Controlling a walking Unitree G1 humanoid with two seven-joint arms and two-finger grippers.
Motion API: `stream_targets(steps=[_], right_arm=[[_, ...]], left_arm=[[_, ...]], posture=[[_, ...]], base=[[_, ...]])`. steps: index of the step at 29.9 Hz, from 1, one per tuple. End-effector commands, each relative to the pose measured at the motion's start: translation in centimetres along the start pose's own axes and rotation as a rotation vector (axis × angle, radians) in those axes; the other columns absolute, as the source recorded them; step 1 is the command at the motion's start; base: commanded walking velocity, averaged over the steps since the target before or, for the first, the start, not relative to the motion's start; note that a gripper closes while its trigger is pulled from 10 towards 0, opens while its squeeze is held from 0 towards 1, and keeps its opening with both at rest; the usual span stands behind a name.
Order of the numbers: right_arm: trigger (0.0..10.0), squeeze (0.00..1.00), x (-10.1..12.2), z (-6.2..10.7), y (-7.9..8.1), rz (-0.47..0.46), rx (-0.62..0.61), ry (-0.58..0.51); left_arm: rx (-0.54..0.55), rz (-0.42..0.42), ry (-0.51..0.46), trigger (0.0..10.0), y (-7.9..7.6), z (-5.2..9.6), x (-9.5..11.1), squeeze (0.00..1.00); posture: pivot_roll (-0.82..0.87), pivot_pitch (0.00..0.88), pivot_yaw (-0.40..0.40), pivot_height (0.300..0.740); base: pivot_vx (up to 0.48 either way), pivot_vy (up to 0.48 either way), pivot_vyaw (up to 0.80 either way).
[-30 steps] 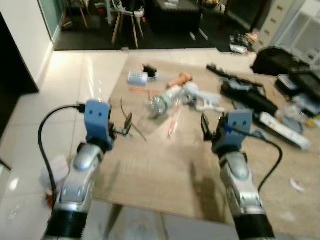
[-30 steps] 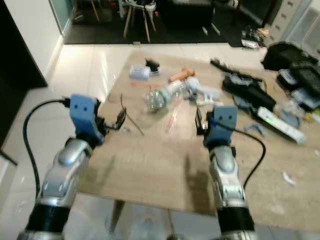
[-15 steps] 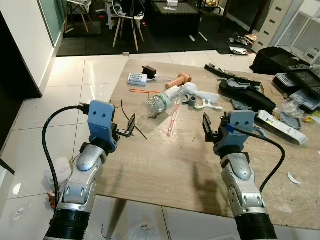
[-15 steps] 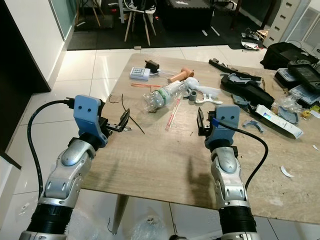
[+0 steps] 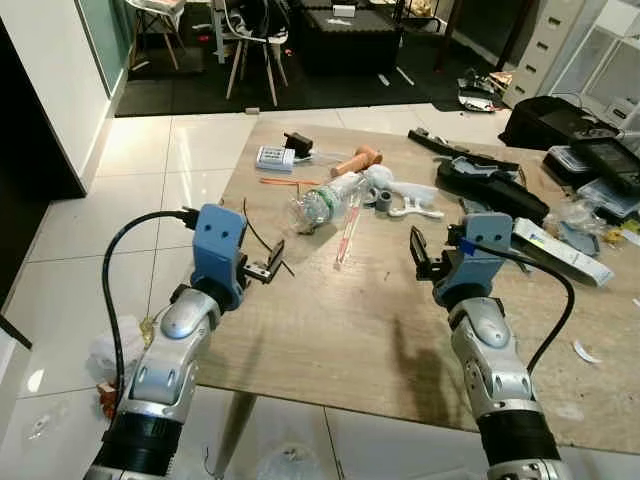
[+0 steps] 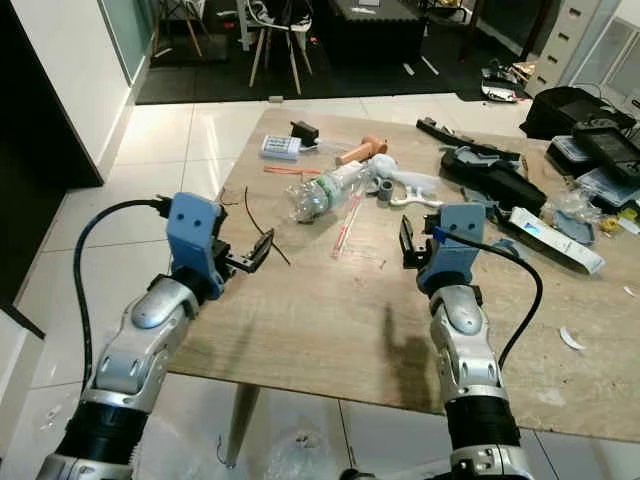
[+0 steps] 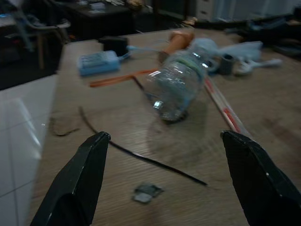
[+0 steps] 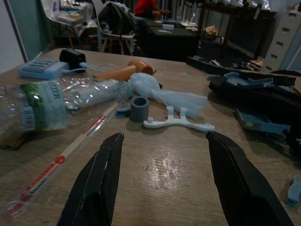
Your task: Picking trash to rubbish bin
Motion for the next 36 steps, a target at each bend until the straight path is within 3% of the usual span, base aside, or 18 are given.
stream_targets(steps=[1, 2, 3, 4, 5, 12, 19, 24, 27, 28, 29, 30, 36], right_arm=[[10.0, 0.0, -0.8, 0.4, -0.9, 0.016, -0.028, 0.028], [10.0, 0.0, -0.9, 0.4, -1.2, 0.031, -0.038, 0.032], [10.0, 0.0, -1.1, 0.4, -1.4, 0.037, -0.043, 0.036], [10.0, 0.0, -1.2, 0.4, -1.5, 0.04, -0.042, 0.04], [10.0, 0.0, -1.3, 0.5, -1.5, 0.041, -0.039, 0.043], [10.0, 0.0, -2.3, 1.3, -1.4, 0.067, -0.033, 0.073], [10.0, 0.0, -3.0, 1.8, -1.2, 0.072, -0.045, 0.092], [10.0, 0.0, -3.2, 1.8, -1.0, 0.069, -0.041, 0.095], [10.0, 0.0, -3.1, 1.8, -0.9, 0.068, -0.039, 0.094], [10.0, 0.0, -3.0, 1.7, -0.9, 0.067, -0.039, 0.091], [10.0, 0.0, -2.9, 1.5, -0.9, 0.067, -0.04, 0.086], [10.0, 0.0, -2.7, 1.4, -0.9, 0.07, -0.041, 0.081], [10.0, 0.0, -2.3, 0.8, -1.0, 0.079, -0.037, 0.065]], left_arm=[[-0.023, -0.008, 0.03, 10.0, -0.4, -0.1, -0.6, 0.0], [-0.035, -0.016, 0.047, 10.0, -0.7, -0.3, -0.9, 0.02], [-0.031, -0.03, 0.089, 10.0, -0.7, -0.8, -1.5, 0.73], [-0.02, -0.04, 0.119, 10.0, -0.6, -1.2, -2.0, 0.73], [-0.017, -0.04, 0.131, 10.0, -0.5, -1.5, -2.2, 1.0], [-0.035, -0.026, 0.156, 10.0, -0.9, -3.3, -1.7, 1.0], [-0.115, 0.018, 0.176, 10.0, -3.0, -4.2, -1.1, 1.0], [-0.239, 0.112, 0.183, 10.0, -6.5, -4.9, -0.6, 1.0], [-0.252, 0.121, 0.188, 10.0, -7.1, -5.1, -0.6, 1.0], [-0.264, 0.135, 0.197, 10.0, -7.6, -5.3, -0.6, 0.46], [-0.269, 0.142, 0.202, 10.0, -8.0, -5.5, -0.6, 0.15], [-0.275, 0.147, 0.208, 10.0, -8.3, -5.6, -0.7, 0.0], [-0.282, 0.155, 0.209, 10.0, -8.9, -5.8, -0.6, 0.0]], posture=[[0.0, 0.165, -0.018, 0.74], [0.01, 0.169, -0.015, 0.74], [0.0, 0.184, -0.004, 0.74], [0.0, 0.187, -0.003, 0.74], [0.0, 0.193, 0.001, 0.74], [0.01, 0.223, 0.019, 0.74], [0.01, 0.245, 0.032, 0.74], [0.01, 0.269, 0.038, 0.74], [0.01, 0.274, 0.039, 0.74], [0.01, 0.278, 0.042, 0.74], [0.01, 0.282, 0.044, 0.74], [0.01, 0.284, 0.045, 0.74], [0.01, 0.296, 0.049, 0.74]], base=[[0.0, 0.0, 0.0], [0.0, 0.0, 0.0], [0.0, 0.0, 0.0], [0.0, 0.0, 0.0], [0.0, 0.0, 0.0], [0.0, 0.0, 0.0], [0.0, 0.0, 0.0], [0.0, 0.0, 0.0], [0.0, 0.0, 0.0], [0.0, 0.0, 0.0], [0.0, 0.0, 0.0], [0.0, 0.0, 0.0], [0.0, 0.0, 0.0]])
Point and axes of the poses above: a point about 5 cm out from each wrist's last joint towards the gripper, its own z axis pointing back from the gripper into the wrist, its own x axis along the axis of the wrist's last joint, y = z × x, the point moved 5 cm from there along -z, pointing out of the wrist towards the gripper, and after that the axes turned 3 degrees about -z, right-handed, at the moved point
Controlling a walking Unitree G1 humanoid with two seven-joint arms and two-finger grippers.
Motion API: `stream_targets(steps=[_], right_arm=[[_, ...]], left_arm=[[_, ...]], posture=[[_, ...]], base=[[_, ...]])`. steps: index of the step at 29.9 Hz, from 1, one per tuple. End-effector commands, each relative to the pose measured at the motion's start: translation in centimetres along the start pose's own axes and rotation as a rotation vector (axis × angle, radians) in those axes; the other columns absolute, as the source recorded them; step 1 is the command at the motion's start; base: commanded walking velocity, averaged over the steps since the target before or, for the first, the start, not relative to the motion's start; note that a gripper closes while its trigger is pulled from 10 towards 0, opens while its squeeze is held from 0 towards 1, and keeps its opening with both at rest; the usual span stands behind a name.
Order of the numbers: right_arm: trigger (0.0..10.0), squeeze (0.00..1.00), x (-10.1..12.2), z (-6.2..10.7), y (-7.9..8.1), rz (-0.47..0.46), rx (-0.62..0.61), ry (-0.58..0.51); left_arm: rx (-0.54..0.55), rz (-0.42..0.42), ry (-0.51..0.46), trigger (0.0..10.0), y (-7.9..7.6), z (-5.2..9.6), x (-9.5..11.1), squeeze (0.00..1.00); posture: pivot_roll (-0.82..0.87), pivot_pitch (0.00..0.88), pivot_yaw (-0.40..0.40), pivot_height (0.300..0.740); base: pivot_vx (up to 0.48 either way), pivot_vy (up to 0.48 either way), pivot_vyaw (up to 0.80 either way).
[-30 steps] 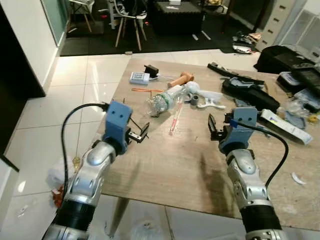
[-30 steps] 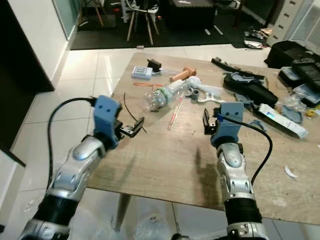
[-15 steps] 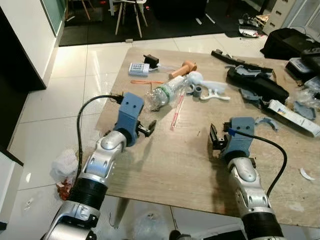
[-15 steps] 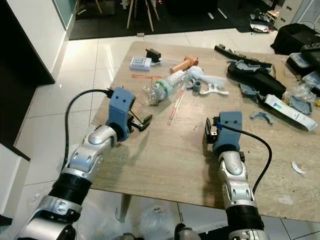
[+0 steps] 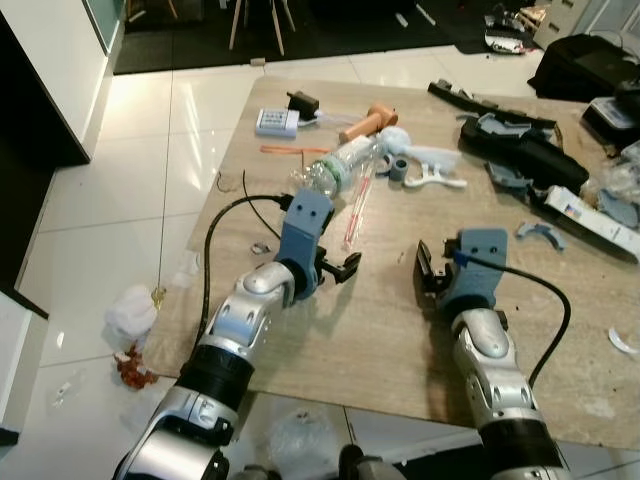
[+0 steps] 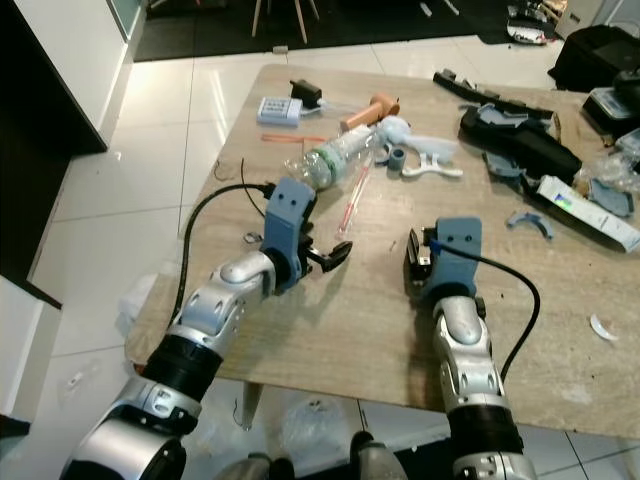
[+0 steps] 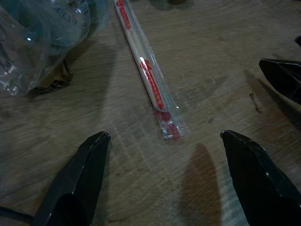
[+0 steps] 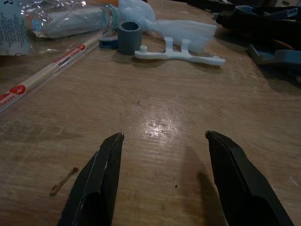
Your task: Picking trash to rubbish bin
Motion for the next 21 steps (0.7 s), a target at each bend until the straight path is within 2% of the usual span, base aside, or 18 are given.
stream_targets(steps=[1, 4, 6, 10, 17, 21], right_arm=[[10.0, 0.0, -0.8, 0.0, -0.3, 0.004, 0.004, 0.026], [10.0, 0.0, -0.5, -0.2, -0.2, 0.003, 0.013, 0.018], [10.0, 0.0, 0.1, -0.7, -0.2, 0.003, 0.028, 0.004], [10.0, 0.0, 0.2, -0.7, -0.3, 0.004, 0.028, 0.001], [10.0, 0.0, 0.1, -0.6, -0.4, 0.007, 0.026, 0.004], [10.0, 0.0, 0.1, -0.5, -0.3, 0.011, 0.031, 0.001]], left_arm=[[-0.006, 0.039, 0.034, 10.0, -0.7, -0.4, -1.0, 0.0], [0.01, 0.057, 0.042, 10.0, -0.6, -0.5, -1.1, 0.0], [0.033, 0.11, 0.049, 10.0, -0.4, -0.8, -1.0, 0.0], [0.038, 0.111, 0.057, 10.0, -0.5, -1.0, -1.0, 0.0], [0.075, 0.021, 0.107, 10.0, -1.2, -2.0, -1.5, 0.0], [0.123, -0.07, 0.12, 10.0, -1.0, -2.4, -1.5, 0.0]], posture=[[0.01, 0.297, 0.048, 0.74], [0.01, 0.298, 0.048, 0.74], [0.01, 0.298, 0.044, 0.74], [0.01, 0.295, 0.043, 0.74], [0.0, 0.295, 0.052, 0.74], [0.0, 0.302, 0.059, 0.74]], base=[[0.0, 0.0, 0.0], [0.0, 0.0, 0.0], [0.0, 0.0, 0.0], [0.0, 0.0, 0.0], [0.0, 0.0, 0.0], [0.0, 0.0, 0.0]])
Point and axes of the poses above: a point about 5 cm out from each wrist's last joint towards the gripper, its own z axis pointing back from the gripper into the wrist, its own x axis along the axis of the wrist's last joint, y = z × x, the point moved 5 cm from there along -z, pointing out of the wrist towards the gripper, and after that the axes turned 3 degrees about -z, right-handed, at the moved point
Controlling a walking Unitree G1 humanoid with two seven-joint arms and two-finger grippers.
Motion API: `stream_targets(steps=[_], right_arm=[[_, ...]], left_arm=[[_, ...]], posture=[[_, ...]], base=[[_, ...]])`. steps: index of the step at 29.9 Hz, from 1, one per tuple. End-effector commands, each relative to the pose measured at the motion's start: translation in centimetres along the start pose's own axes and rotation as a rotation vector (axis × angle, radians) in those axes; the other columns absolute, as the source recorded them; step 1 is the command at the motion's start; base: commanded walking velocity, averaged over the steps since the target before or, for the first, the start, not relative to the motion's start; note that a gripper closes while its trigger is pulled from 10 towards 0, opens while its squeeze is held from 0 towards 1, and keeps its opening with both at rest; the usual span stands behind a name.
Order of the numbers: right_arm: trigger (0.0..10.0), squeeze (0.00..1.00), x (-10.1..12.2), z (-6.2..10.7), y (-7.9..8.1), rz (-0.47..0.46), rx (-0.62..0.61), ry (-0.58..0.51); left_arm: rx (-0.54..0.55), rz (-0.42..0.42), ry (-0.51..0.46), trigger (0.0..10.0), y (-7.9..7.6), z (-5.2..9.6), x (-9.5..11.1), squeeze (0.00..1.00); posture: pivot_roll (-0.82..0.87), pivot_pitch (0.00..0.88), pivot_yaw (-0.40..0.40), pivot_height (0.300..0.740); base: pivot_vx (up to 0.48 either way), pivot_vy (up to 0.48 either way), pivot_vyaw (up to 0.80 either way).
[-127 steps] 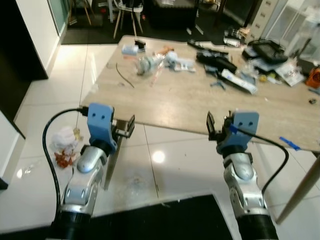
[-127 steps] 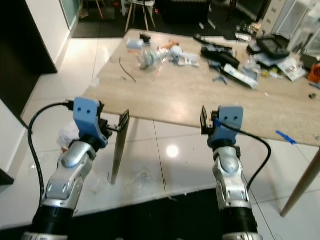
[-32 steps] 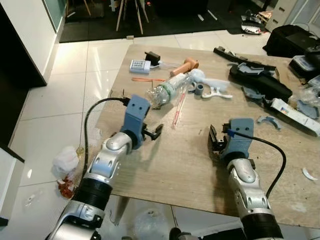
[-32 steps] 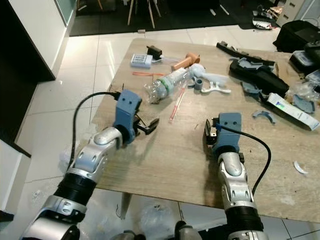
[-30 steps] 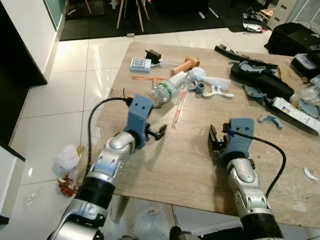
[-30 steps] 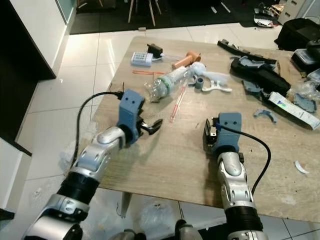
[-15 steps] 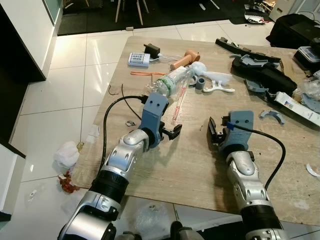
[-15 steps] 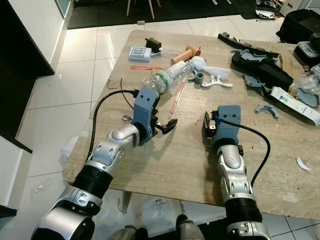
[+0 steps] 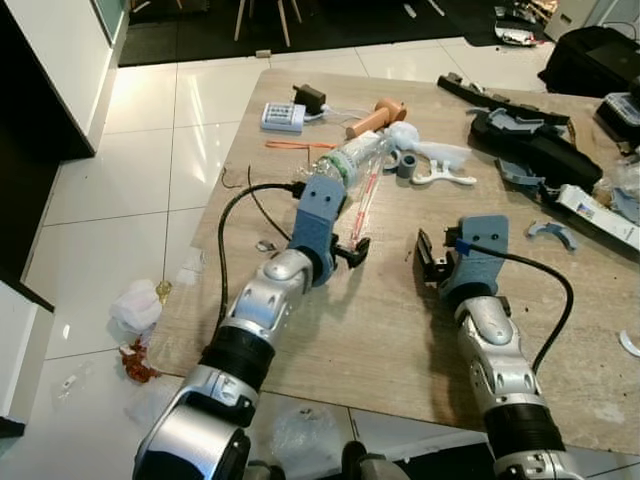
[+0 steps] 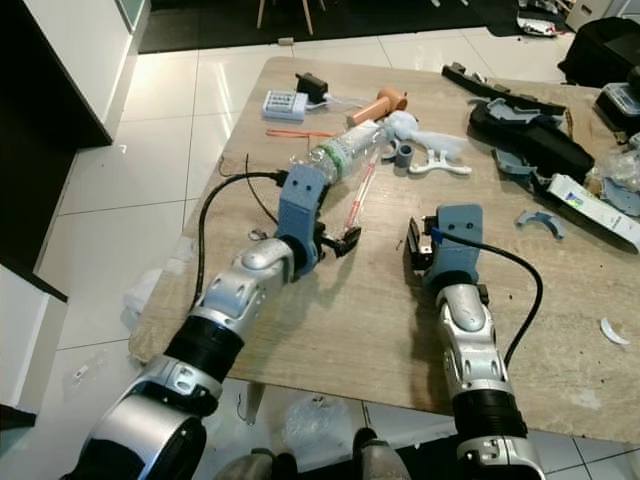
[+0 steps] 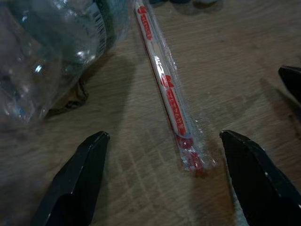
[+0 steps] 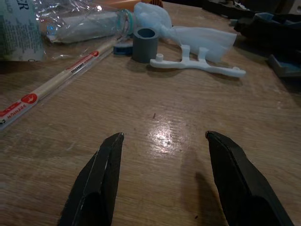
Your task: Picking trash to rubbish bin
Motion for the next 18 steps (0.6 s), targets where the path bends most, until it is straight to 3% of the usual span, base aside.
stream_targets(steps=[1, 12, 18], right_arm=[[10.0, 0.0, -0.81, 0.52, -0.11, 0.002, -0.001, 0.021], [10.0, 0.0, -1.01, 0.55, 0.13, 0.012, 0.01, 0.028], [10.0, 0.0, -0.94, 0.42, 0.13, 0.007, 0.009, 0.029]], left_arm=[[0.008, -0.008, 0.09, 10.0, -0.58, -0.19, -2.52, 0.0], [0.058, -0.069, 0.101, 10.0, -0.54, -0.98, -2.65, 0.0], [0.076, -0.059, 0.128, 10.0, -0.14, -1.16, -3.06, 0.0]], posture=[[0.0, 0.302, 0.058, 0.74], [0.0, 0.316, 0.057, 0.74], [0.0, 0.32, 0.056, 0.74]], base=[[0.0, 0.0, 0.0], [0.0, 0.0, 0.0], [0.0, 0.0, 0.0]])
Point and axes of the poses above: a point about 5 cm out from each wrist's last joint towards the gripper, its own z axis pointing back from the gripper into the wrist, its own x axis along the axis of the wrist's last joint, y = z × x, the point moved 5 cm from there along -z, pointing out of the wrist towards the gripper, and after that the axes turned 3 degrees about -z, right-handed, at the moved point
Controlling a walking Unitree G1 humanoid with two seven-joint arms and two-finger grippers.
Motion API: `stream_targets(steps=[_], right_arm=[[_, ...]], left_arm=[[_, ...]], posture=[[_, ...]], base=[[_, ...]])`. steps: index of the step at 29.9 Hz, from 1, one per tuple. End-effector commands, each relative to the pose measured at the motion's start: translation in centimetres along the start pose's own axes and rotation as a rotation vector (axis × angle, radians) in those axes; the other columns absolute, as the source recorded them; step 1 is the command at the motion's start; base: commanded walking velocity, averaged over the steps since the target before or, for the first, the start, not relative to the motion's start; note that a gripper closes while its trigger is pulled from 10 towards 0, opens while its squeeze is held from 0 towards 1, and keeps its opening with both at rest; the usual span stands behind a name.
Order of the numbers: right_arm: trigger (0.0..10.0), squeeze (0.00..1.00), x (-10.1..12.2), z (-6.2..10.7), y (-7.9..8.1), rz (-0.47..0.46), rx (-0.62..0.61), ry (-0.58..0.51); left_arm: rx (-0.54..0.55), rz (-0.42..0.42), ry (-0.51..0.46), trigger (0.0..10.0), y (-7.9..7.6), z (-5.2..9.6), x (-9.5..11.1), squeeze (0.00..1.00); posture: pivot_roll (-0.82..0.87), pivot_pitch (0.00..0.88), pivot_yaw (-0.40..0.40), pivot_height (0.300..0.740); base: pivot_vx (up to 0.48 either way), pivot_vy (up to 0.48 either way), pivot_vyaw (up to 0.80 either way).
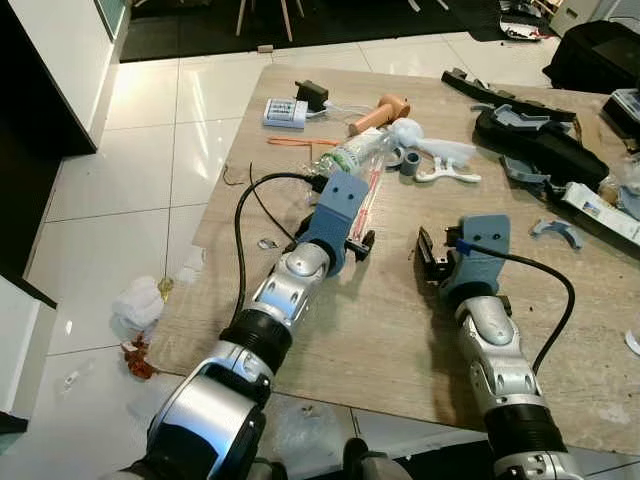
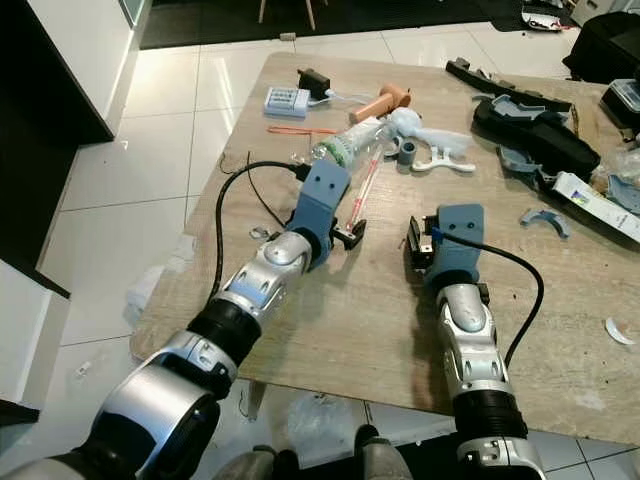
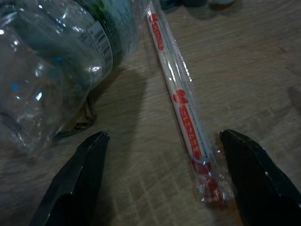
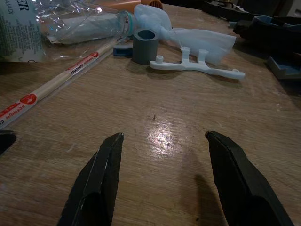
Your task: Picking trash to rubbish bin
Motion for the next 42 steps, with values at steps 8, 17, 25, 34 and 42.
stream_targets(steps=[8, 17, 25, 34, 42], right_arm=[[10.0, 0.0, -1.1, 0.3, -0.2, -0.008, -0.003, 0.041], [10.0, 0.0, -1.0, 0.2, -0.3, -0.009, -0.007, 0.04], [10.0, 0.0, -1.0, 0.2, -0.3, -0.012, -0.01, 0.04], [10.0, 0.0, -1.1, 0.2, -0.4, -0.013, -0.014, 0.041], [10.0, 0.0, -1.1, 0.1, -0.3, -0.015, -0.014, 0.042]], left_arm=[[-0.037, 0.053, 0.198, 10.0, -0.8, 0.1, -4.6, 0.0], [-0.133, 0.046, 0.264, 4.6, -1.8, 0.2, -5.3, 0.0], [-0.208, 0.025, 0.312, 0.0, -3.0, 0.5, -6.0, 0.0], [-0.255, 0.025, 0.345, 0.0, -3.6, 0.7, -6.5, 0.0], [-0.276, 0.013, 0.36, 0.0, -3.6, 0.9, -6.9, 0.0]], posture=[[-0.01, 0.32, 0.058, 0.74], [0.0, 0.315, 0.06, 0.74], [0.0, 0.313, 0.062, 0.74], [0.0, 0.312, 0.064, 0.74], [0.0, 0.31, 0.063, 0.74]], base=[[0.0, 0.0, 0.0], [0.0, 0.0, 0.0], [0.0, 0.0, 0.0], [0.0, 0.0, 0.0], [0.0, 0.0, 0.0]])
Point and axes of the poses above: a point about 5 cm out from each wrist's last joint towards the gripper, its own z axis pointing back from the gripper into the wrist, its own x axis along the axis of the wrist's last joint, y = z × x, the point moved 5 cm from there along -z, pointing out of the wrist towards the gripper, and after that the axes turned 3 degrees about -z, right-handed, at the moved point
